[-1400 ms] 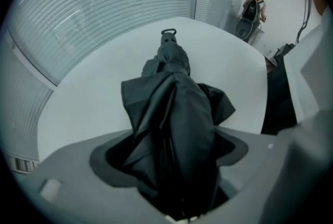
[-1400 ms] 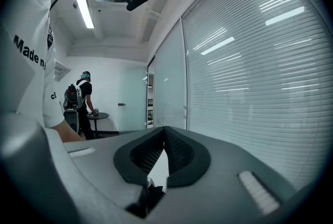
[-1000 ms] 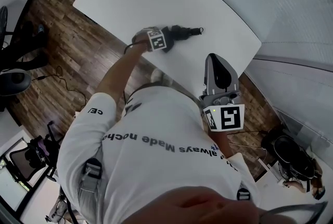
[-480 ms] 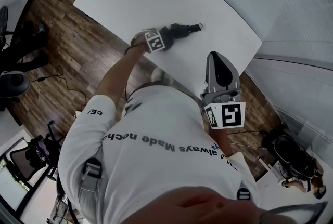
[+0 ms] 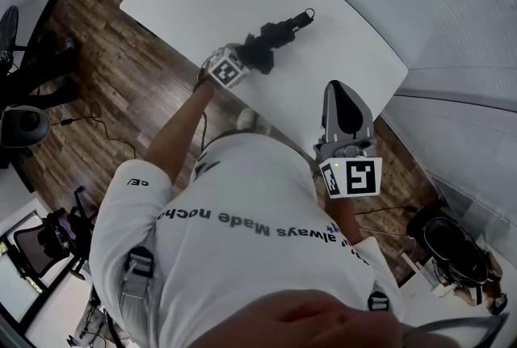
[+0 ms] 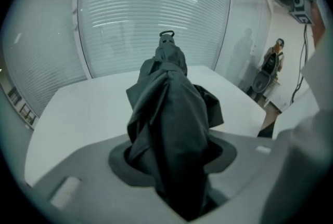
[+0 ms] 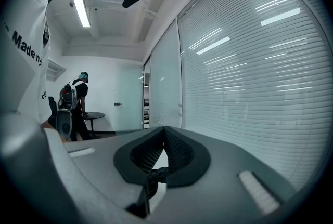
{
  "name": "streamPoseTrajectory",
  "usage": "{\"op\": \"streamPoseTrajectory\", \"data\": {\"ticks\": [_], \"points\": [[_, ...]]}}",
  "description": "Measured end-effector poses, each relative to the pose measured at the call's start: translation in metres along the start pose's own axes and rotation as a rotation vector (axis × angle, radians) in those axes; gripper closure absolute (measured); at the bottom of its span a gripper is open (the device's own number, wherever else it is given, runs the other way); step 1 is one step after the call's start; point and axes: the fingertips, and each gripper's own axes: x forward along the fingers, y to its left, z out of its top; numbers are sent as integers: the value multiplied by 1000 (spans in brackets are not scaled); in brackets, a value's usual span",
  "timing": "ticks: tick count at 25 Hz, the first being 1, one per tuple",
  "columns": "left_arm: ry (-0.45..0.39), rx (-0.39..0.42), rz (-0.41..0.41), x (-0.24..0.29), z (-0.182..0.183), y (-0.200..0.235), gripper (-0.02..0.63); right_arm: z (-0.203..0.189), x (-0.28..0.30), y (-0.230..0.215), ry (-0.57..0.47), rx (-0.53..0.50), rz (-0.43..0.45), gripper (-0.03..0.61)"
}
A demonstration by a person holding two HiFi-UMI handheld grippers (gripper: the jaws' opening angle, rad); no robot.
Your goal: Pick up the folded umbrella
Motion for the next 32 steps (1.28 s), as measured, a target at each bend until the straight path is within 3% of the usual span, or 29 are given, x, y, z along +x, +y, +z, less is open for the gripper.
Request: {"op": "streamPoseTrajectory", "data": {"ticks": [8,18,26,32], "points": [[-304,-56,20,-81,75,-15,391,1,8,-1,-12,-4,8,577],[-662,-32,48,-198,155,-45,391,6,8,2,-26,-11,17,578],[-925,-61,27,-280,192,-77,388,13,10,3,-31,-20,21,577],[-1048,-3,67,-318,194,-93,388,13,13,7,-31,-28,29,577]]}}
